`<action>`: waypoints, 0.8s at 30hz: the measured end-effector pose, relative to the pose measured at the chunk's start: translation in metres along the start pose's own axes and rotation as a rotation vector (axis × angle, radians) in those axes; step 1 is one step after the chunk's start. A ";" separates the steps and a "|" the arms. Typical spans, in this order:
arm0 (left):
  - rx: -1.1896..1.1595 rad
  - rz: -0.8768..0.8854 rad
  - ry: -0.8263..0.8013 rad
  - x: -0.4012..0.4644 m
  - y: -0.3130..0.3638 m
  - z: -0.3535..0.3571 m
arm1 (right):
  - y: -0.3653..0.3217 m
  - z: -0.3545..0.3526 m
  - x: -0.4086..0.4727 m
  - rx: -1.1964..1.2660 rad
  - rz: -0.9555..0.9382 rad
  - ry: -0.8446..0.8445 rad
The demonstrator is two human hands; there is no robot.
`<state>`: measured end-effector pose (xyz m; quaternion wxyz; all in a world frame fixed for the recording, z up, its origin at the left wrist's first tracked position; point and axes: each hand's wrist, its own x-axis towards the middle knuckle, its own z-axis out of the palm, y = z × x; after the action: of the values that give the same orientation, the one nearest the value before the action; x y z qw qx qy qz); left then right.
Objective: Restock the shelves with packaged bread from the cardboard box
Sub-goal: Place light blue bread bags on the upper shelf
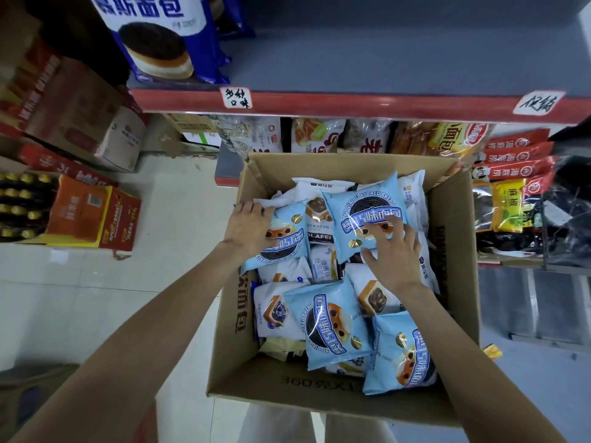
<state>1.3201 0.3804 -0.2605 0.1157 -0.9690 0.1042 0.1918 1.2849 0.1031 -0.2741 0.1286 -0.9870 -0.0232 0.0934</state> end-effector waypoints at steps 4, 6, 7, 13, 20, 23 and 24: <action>-0.069 -0.054 0.062 -0.013 -0.002 0.004 | -0.003 -0.004 -0.002 0.076 0.033 -0.033; -0.106 -0.079 0.102 -0.023 -0.003 0.002 | -0.008 -0.008 -0.005 0.191 0.059 -0.017; -0.154 -0.114 0.122 -0.029 -0.003 -0.001 | -0.013 -0.013 -0.008 0.271 0.057 -0.005; -1.324 -0.541 0.175 -0.074 0.021 -0.047 | -0.061 -0.061 -0.041 0.839 0.122 -0.160; -1.815 -0.463 0.190 -0.102 0.058 -0.080 | -0.085 -0.097 -0.058 1.020 0.126 -0.203; -1.752 -0.472 0.074 -0.108 0.065 -0.079 | -0.068 -0.098 -0.060 1.004 0.173 -0.088; -1.661 -0.460 0.022 -0.107 0.066 -0.076 | -0.059 -0.098 -0.062 1.003 0.192 -0.067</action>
<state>1.2332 0.3144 -0.1617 -0.5954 -0.7386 -0.2676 0.1684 1.2417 0.1314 -0.1551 0.5763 -0.7981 0.1112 0.1361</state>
